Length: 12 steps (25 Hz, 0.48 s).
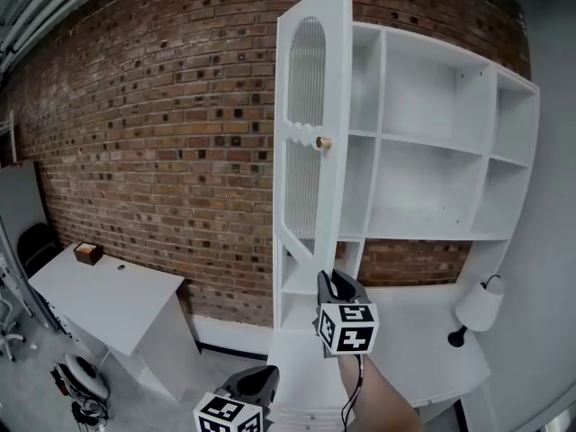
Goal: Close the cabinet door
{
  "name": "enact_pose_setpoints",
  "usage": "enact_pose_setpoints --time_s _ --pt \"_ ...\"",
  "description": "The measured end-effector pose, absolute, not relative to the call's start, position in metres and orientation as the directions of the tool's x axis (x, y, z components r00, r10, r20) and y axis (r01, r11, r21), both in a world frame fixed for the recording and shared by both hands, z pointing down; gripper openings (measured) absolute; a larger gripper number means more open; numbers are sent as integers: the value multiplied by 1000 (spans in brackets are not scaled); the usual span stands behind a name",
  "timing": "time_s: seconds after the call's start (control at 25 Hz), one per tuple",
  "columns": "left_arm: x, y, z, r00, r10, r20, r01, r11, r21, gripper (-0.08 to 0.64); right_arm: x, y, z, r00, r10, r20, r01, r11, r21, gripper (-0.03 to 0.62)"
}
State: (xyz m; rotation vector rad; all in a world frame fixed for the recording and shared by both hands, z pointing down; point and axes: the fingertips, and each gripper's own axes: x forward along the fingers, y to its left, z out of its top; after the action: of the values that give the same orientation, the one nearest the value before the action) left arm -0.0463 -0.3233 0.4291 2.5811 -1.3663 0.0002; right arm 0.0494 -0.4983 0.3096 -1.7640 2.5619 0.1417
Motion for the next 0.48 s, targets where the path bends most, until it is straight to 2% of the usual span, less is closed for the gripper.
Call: enact_pose_setpoints --time_s 0.48 --pt "-16 -359 433 588 -800 119 -803 -560 203 7 123 -551 306 -318 -946 -60 -948 317 24 101"
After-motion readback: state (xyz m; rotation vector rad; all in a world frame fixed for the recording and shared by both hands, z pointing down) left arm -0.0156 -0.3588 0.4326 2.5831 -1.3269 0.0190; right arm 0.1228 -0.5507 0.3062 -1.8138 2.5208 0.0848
